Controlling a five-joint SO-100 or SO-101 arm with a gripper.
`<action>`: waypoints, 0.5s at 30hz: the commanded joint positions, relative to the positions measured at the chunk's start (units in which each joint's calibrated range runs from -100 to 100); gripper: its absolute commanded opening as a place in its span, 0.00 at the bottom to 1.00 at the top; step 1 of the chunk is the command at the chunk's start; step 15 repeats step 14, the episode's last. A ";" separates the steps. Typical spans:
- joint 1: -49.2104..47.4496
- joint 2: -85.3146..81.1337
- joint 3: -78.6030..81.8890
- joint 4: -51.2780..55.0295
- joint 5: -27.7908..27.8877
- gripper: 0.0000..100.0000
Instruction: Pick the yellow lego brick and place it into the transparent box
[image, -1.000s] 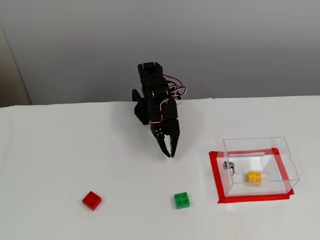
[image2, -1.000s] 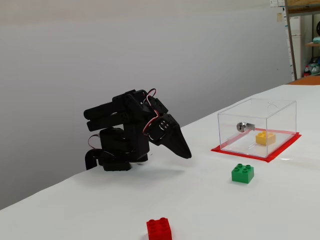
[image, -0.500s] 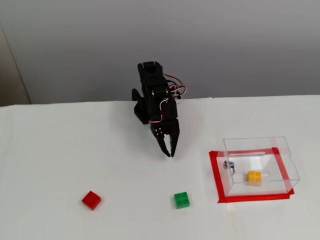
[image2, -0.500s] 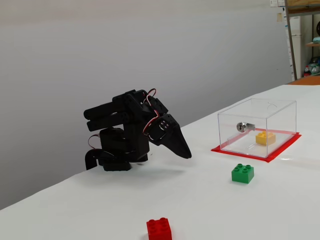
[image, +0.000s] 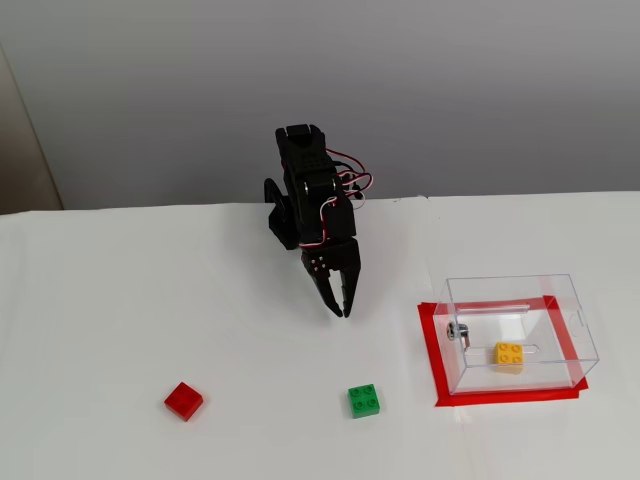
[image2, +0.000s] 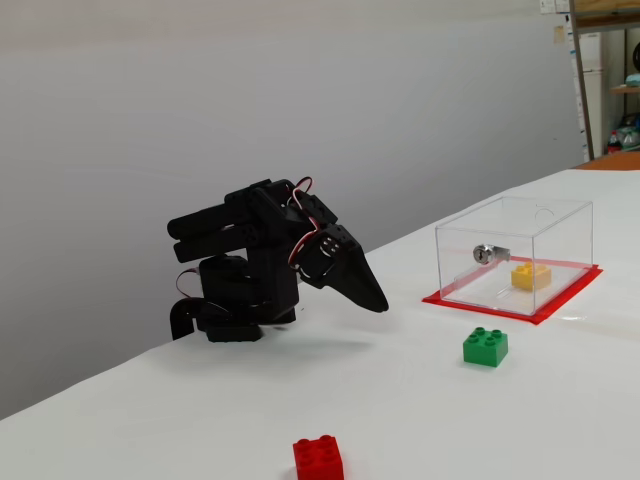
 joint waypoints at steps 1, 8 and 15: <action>0.73 -0.68 0.39 -0.77 -0.16 0.01; 0.43 -0.51 0.21 -0.77 -0.16 0.01; 0.36 -0.51 0.21 -0.77 -0.16 0.01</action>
